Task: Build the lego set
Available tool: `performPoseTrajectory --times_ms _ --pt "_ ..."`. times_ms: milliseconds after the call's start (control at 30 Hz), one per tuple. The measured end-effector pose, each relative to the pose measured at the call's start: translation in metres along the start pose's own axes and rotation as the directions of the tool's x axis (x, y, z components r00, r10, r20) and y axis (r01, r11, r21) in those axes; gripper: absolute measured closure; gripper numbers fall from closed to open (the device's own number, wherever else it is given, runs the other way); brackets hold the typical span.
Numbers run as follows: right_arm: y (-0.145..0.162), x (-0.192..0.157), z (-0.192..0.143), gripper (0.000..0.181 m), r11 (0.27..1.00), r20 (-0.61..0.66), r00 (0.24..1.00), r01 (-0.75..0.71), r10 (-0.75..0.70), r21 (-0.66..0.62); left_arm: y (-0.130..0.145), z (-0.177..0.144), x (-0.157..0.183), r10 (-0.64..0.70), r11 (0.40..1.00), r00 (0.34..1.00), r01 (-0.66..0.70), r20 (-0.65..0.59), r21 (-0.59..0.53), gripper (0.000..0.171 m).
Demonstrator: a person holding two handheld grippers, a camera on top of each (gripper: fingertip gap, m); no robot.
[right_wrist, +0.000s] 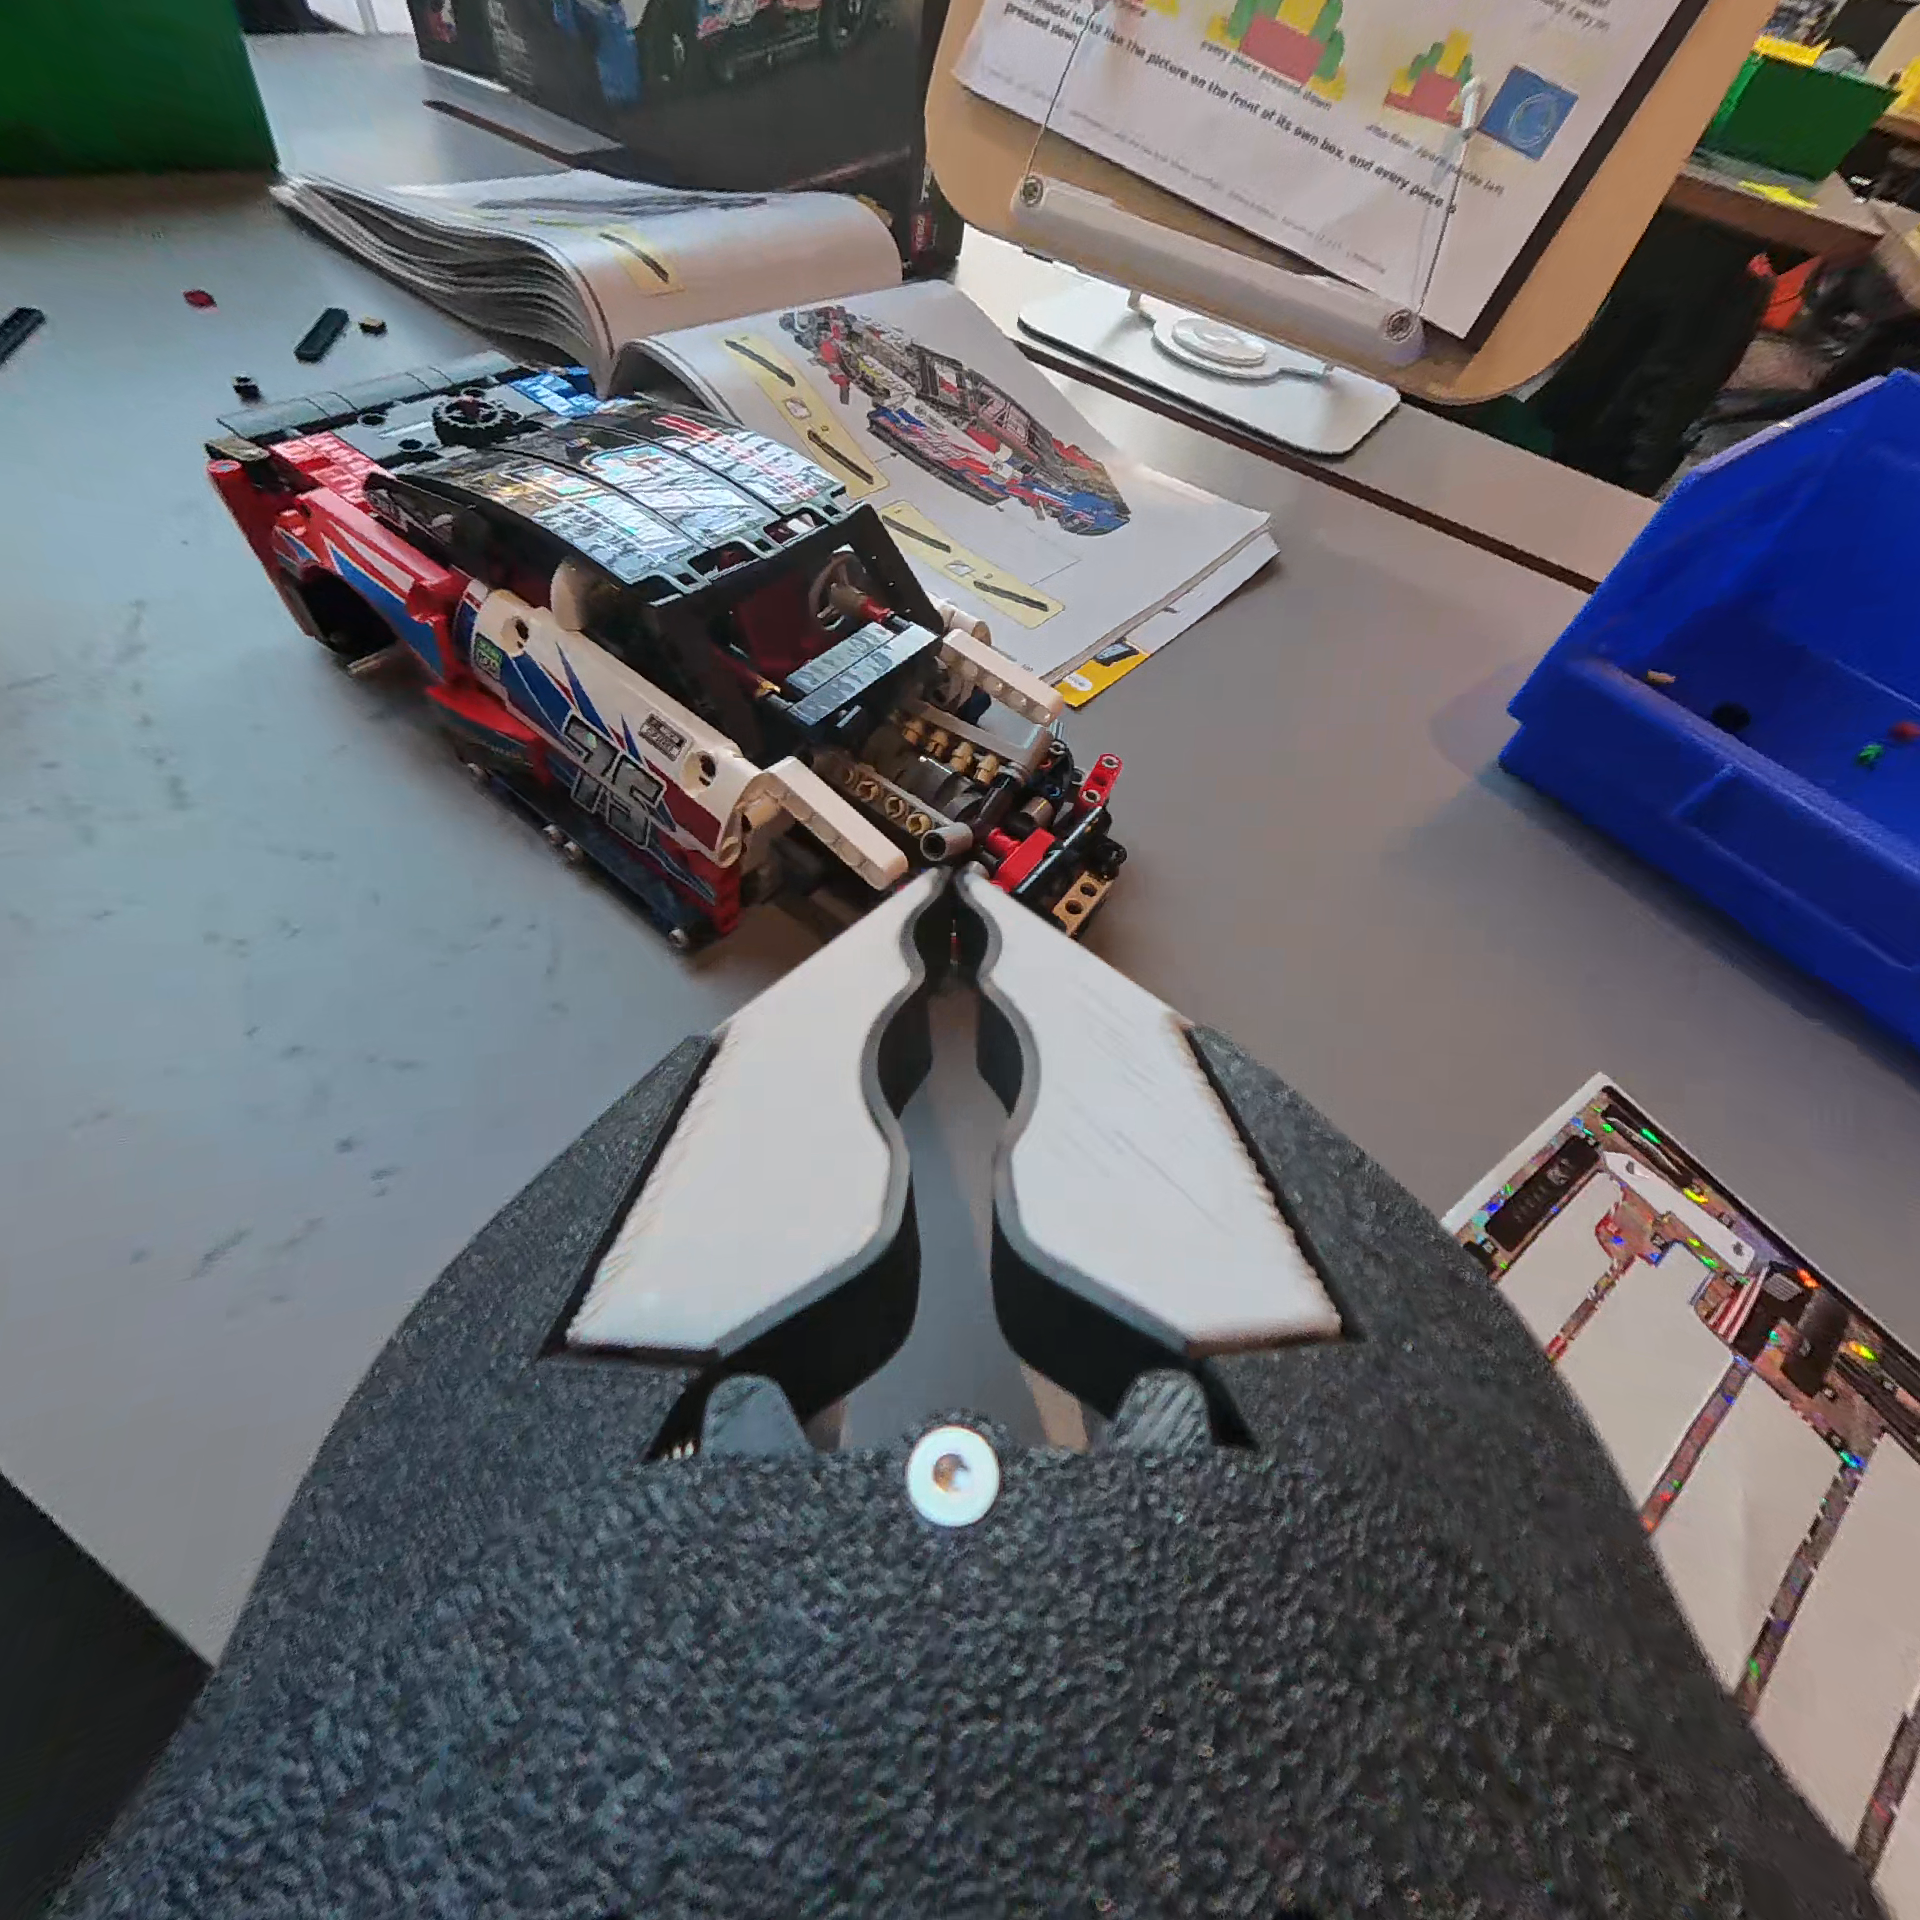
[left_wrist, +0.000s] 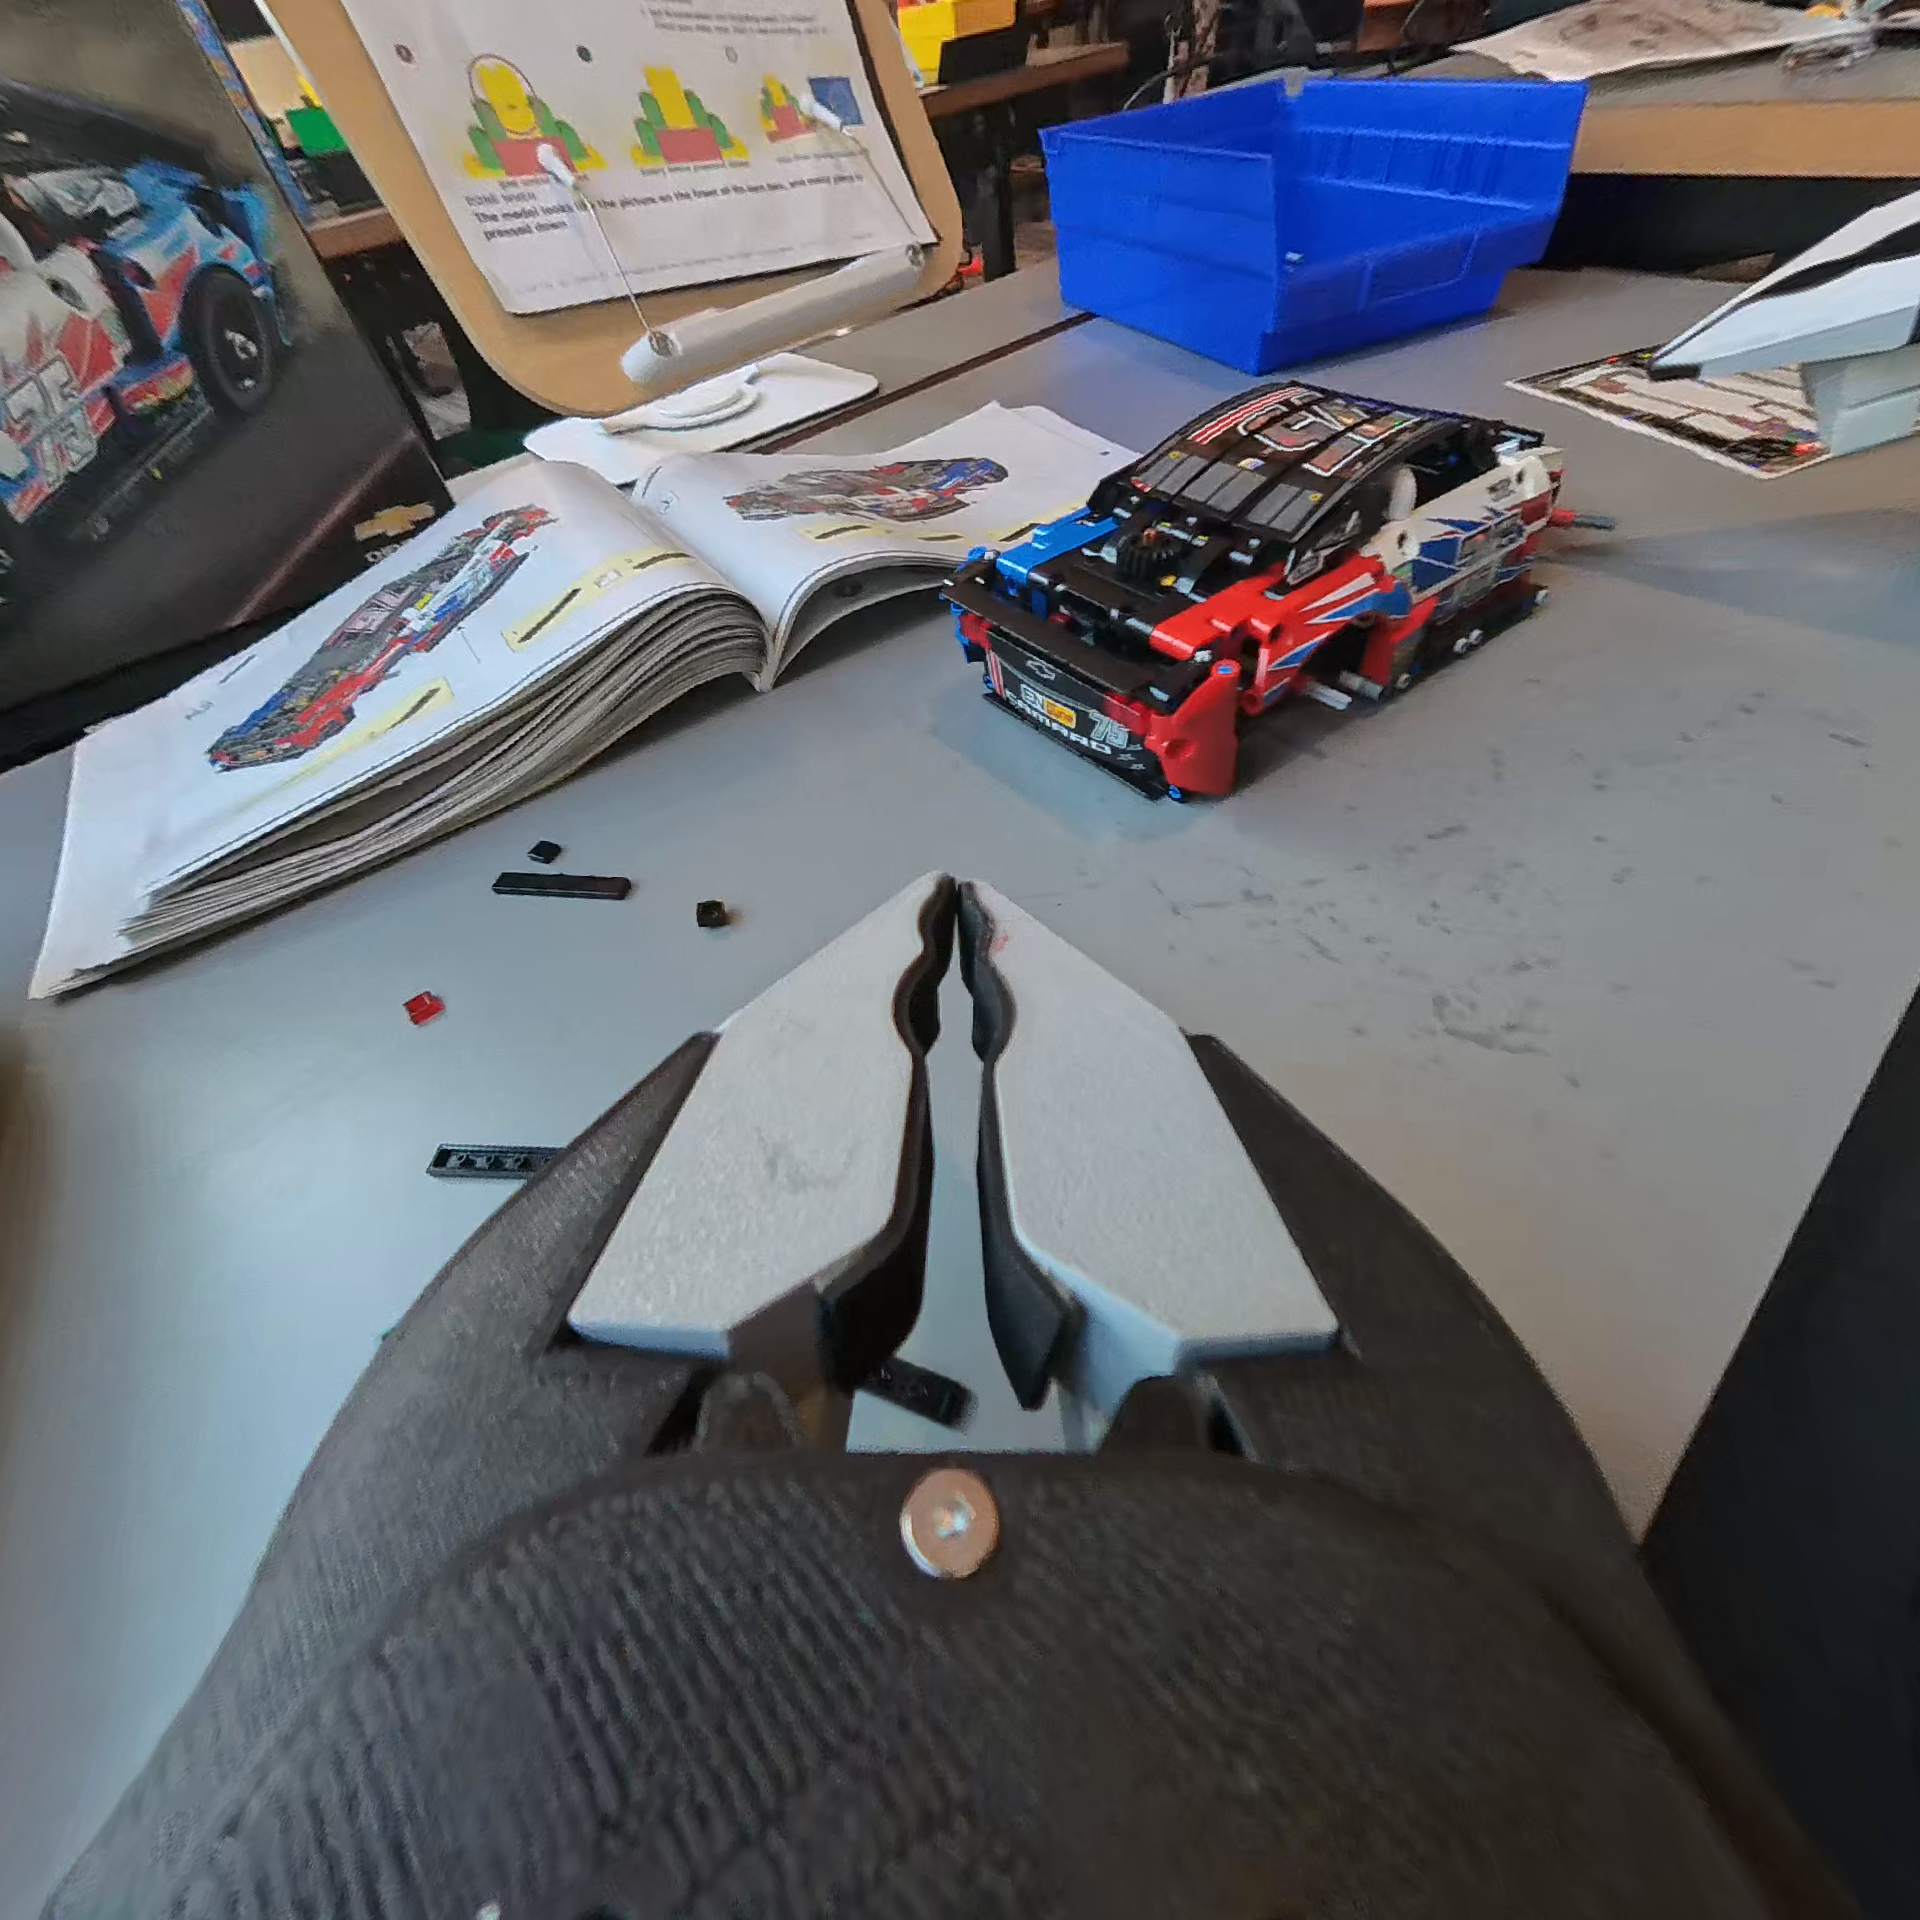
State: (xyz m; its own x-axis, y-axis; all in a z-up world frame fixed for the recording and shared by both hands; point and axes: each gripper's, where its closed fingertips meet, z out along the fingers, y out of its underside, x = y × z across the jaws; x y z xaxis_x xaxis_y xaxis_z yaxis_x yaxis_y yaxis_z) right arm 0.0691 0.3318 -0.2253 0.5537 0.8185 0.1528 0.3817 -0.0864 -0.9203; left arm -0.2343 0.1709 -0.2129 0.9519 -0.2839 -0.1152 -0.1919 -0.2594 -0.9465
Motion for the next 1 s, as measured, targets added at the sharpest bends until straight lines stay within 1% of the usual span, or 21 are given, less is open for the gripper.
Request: performPoseTrajectory --times_ms 133,233,300,433,500,667,800,933,1000 --pt "-0.005 0.007 0.002 0.181 0.999 -0.028 1.000 0.001 0.000 0.032 -0.002 -0.004 0.000 -0.008 1.000 1.000 0.008 0.000 0.026 0.171" --pt "-0.006 0.004 0.006 0.181 0.999 0.008 1.000 -0.011 0.011 0.033 -0.002 -0.005 -0.005 -0.045 0.998 0.999 0.045 0.002 0.033 0.171" --pt "-0.011 0.001 0.008 0.181 0.998 0.033 0.999 -0.018 0.015 0.065 -0.003 -0.006 -0.006 -0.059 0.997 0.998 0.059 0.000 0.042 0.171" --pt "-0.027 -0.002 0.013 0.181 0.987 0.078 0.995 -0.068 0.057 0.143 -0.004 -0.007 -0.006 -0.033 0.998 0.999 0.032 0.019 0.052 0.171" --pt "-0.034 -0.004 0.014 0.181 0.979 0.100 0.992 -0.092 0.074 0.182 -0.003 -0.009 -0.006 -0.022 0.999 0.999 0.020 0.035 0.046 0.171" --pt "-0.046 -0.008 0.011 0.181 0.960 0.107 0.992 -0.090 0.063 0.265 0.000 -0.006 -0.004 0.020 1.000 0.999 -0.021 0.048 0.023 0.171" --pt "-0.053 -0.009 0.005 0.174 0.940 0.145 0.986 -0.124 0.081 0.319 0.005 -0.002 -0.002 0.068 0.998 0.995 -0.067 0.069 -0.018 0.171" --pt "-0.057 -0.012 0.001 0.171 0.929 0.176 0.981 -0.141 0.083 0.343 0.009 0.002 -0.001 0.108 0.993 0.990 -0.103 0.089 -0.061 0.171" --pt "-0.058 -0.013 0.001 0.170 0.929 0.170 0.983 -0.124 0.067 0.349 0.011 0.004 -0.001 0.124 0.990 0.988 -0.116 0.095 -0.080 0.171"
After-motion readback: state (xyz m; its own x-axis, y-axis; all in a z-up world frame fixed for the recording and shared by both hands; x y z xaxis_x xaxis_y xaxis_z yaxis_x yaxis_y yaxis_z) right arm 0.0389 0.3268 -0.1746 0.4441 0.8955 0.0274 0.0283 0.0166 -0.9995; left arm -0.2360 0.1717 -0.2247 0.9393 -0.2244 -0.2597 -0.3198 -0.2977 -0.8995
